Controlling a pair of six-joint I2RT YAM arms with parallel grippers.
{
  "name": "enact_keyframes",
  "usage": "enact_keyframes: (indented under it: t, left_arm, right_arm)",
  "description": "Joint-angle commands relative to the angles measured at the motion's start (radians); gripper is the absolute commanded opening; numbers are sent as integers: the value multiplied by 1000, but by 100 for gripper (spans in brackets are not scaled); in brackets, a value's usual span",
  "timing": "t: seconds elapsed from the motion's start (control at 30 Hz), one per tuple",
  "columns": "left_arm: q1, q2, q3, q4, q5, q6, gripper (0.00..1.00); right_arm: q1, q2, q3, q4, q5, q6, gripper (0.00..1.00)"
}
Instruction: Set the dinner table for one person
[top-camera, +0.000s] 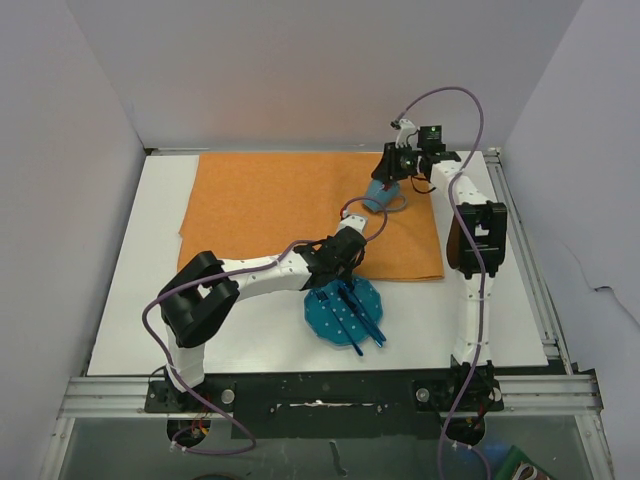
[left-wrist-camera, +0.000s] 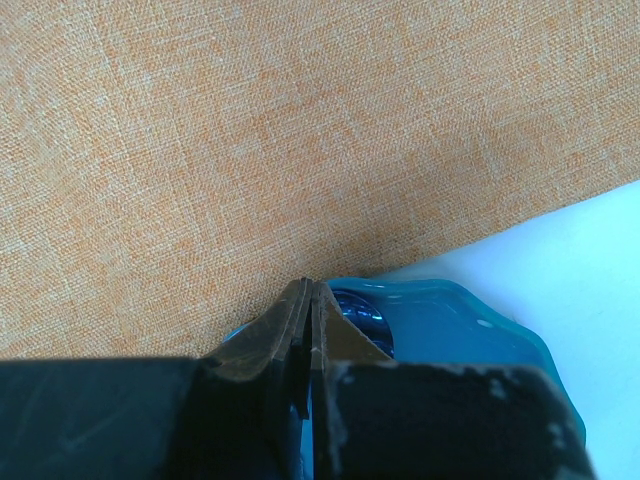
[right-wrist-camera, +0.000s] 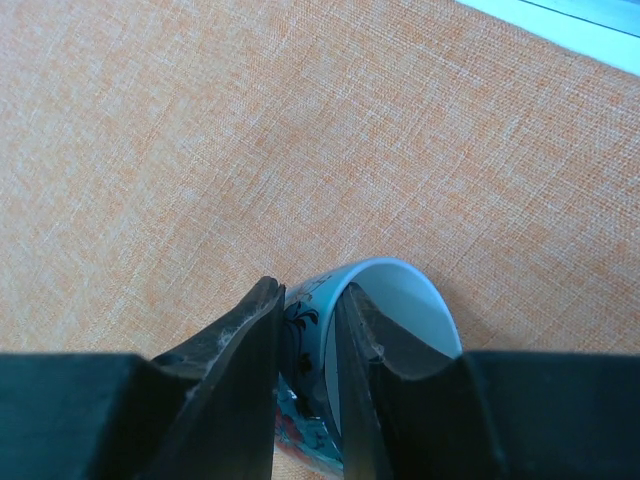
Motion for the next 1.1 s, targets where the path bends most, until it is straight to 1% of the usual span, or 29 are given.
enact_keyframes:
  t: [0.0, 0.27, 0.33, 0.43, 0.5, 0.73, 0.8, 0.93, 1.07]
  left_arm:
    - [-3, -30, 9, 28, -5, 6, 1]
    - [-2, -32, 5, 32, -4, -5, 1]
    - [-3, -36, 3, 32, -10, -13, 1]
    - [-3, -50, 1, 27, -27, -27, 1]
    - [-3, -65, -1, 23, -31, -30, 1]
    - [-3, -132, -41, 24, -27, -51, 1]
    - [-3, -146, -55, 27, -32, -56, 1]
    - [-3, -162, -75, 29, -33, -64, 1]
    - [-3, -168, -83, 29, -34, -64, 1]
  right_arm:
    - [10, -77, -59, -41, 38, -29, 11]
    - [21, -142, -118, -17, 49, -12, 11]
    - [29, -155, -126, -19, 64, -13, 9]
    - [58, -195, -148, -30, 124, -23, 3]
    - [91, -227, -173, -32, 207, -45, 0]
    - [230, -274, -203, -63, 578, -138, 0]
    - [274, -277, -224, -44, 695, -160, 0]
    - [322, -268, -277, 26, 956, -189, 0]
    - [345, -228, -289, 78, 1154, -212, 0]
